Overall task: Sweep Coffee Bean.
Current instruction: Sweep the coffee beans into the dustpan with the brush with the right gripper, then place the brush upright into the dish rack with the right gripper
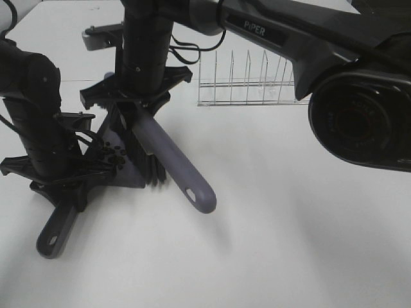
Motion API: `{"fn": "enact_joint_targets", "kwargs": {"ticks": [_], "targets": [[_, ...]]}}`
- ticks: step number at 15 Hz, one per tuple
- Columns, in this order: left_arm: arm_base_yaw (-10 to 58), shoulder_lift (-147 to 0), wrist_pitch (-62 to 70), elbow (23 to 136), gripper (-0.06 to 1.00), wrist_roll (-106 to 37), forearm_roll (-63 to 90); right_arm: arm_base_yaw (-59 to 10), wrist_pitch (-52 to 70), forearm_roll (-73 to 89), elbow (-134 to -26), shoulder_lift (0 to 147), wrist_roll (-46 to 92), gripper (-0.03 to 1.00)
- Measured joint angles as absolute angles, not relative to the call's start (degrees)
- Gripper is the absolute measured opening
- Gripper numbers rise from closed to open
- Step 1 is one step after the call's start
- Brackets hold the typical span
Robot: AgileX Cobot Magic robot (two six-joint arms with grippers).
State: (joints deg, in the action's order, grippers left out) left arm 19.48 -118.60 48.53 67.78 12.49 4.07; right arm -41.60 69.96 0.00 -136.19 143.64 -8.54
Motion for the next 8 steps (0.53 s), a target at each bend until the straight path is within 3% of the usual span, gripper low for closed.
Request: {"fn": "enact_joint_targets", "kwargs": {"ticks": [8], "targets": [[19.5,-118.6,48.5,67.8,0.27,12.5,4.1,-38.3,70.5,-13.1,-141.1,137.0,-8.3,0.36]]}}
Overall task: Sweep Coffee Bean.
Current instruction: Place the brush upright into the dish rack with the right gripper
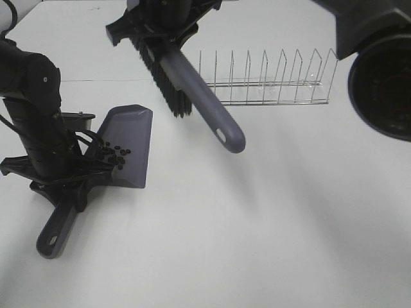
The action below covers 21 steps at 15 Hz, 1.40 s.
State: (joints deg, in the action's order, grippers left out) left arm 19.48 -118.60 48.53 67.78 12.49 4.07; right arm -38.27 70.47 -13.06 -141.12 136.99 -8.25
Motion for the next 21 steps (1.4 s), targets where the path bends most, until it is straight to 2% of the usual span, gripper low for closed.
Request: {"fn": "enact_joint_targets", "kwargs": {"ticks": [4,10,11,15,21], "targets": [[19.5,-118.6,48.5,67.8,0.27,12.5,4.1,-30.7,70.5,-13.3,-136.7,130.4,-7.2,0.36],[19.5,-118.6,48.6,67.8,0.27,12.5,4.1,-16.9,70.5,-12.6,-116.9,120.7,-7.0,0.36],[19.5,-118.6,48.6,67.8,0.27,12.5,4.1,-13.4,70.5,-11.3,-109.6,119.0,-7.0,0.36],[19.5,-118.6,48.6,67.8,0.27,12.5,4.1,-10.9,70.5,-10.7,-99.4,118.5,-7.0,0.36],[19.5,-118.6,48.6,67.8,0.26,12.5,4.1,-10.9,64.7,-11.7,-97.8,120.7,-7.1,0.36]]}}
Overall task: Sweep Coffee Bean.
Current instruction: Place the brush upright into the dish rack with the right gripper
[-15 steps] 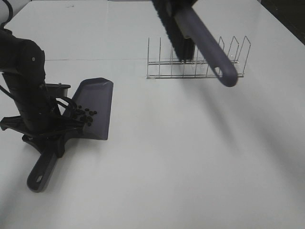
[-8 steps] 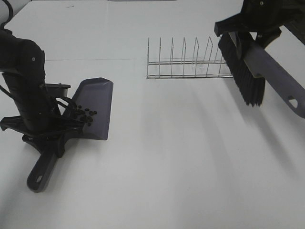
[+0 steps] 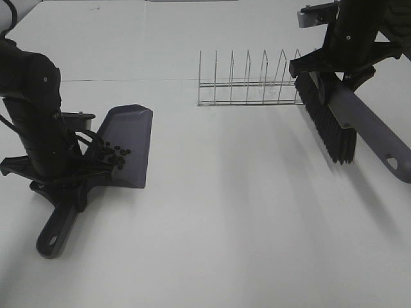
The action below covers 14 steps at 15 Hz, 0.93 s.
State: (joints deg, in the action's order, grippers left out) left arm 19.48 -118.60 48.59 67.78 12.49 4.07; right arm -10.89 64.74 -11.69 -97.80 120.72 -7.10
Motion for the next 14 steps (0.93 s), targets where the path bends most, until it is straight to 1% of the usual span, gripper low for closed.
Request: {"fn": "enact_joint_targets", "kwargs": {"ticks": [7,10,14], "targets": [[19.5,-118.6,48.6,67.8,0.26,12.5,4.1,-10.8,62.3,-14.3,-99.1,124.7,-8.4,0.36],[19.5,-118.6,48.6,67.8,0.26,12.5,4.1,-10.8,61.8,-15.2,-103.5,127.3,-8.6,0.36],[19.5,-118.6,48.6,67.8,0.26,12.5,4.1,-8.8,63.3,-15.2,-109.7,130.6,-8.4,0.36]]}}
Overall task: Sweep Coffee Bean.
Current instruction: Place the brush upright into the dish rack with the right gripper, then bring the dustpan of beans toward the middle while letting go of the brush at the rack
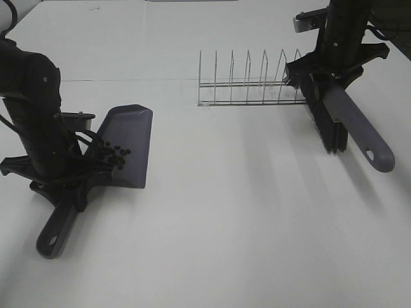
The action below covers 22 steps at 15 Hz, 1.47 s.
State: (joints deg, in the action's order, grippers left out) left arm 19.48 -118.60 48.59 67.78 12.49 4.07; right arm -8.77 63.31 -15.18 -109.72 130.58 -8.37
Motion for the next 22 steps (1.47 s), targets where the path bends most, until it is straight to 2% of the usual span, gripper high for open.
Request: {"fn": "enact_joint_targets", "kwargs": {"ticks": [5,12,16,17,18,20,22], "targets": [[19.5,-118.6,48.6,67.8,0.26,12.5,4.1,-8.1,63.6,-12.0,-118.4,134.8,-6.8,0.36],[19.5,-118.6,48.6,67.8,0.26,12.5,4.1,-8.0,63.2,-12.0,-125.4,140.0,-7.3,0.36],[19.5,-118.6,48.6,67.8,0.26,12.5,4.1,-7.9,60.5,-13.0,-125.9,140.1,-10.0,0.36],[19.5,-118.6,48.6,67.8,0.26,12.5,4.1,-7.9,60.4,-13.5,-125.9,140.1,-10.5,0.38],[19.5,-118.6,48.6,67.8,0.26,12.5,4.1,-7.9,60.3,-14.2,-126.0,140.1,-11.4,0.49],[19.5,-118.6,48.6,67.8,0.26,12.5,4.1,-7.9,60.3,-14.3,-126.0,140.1,-11.5,0.63],[19.5,-118.6,48.6,67.8,0.26,12.5,4.1,-7.9,60.4,-14.3,-126.0,139.9,-11.5,0.67]]}}
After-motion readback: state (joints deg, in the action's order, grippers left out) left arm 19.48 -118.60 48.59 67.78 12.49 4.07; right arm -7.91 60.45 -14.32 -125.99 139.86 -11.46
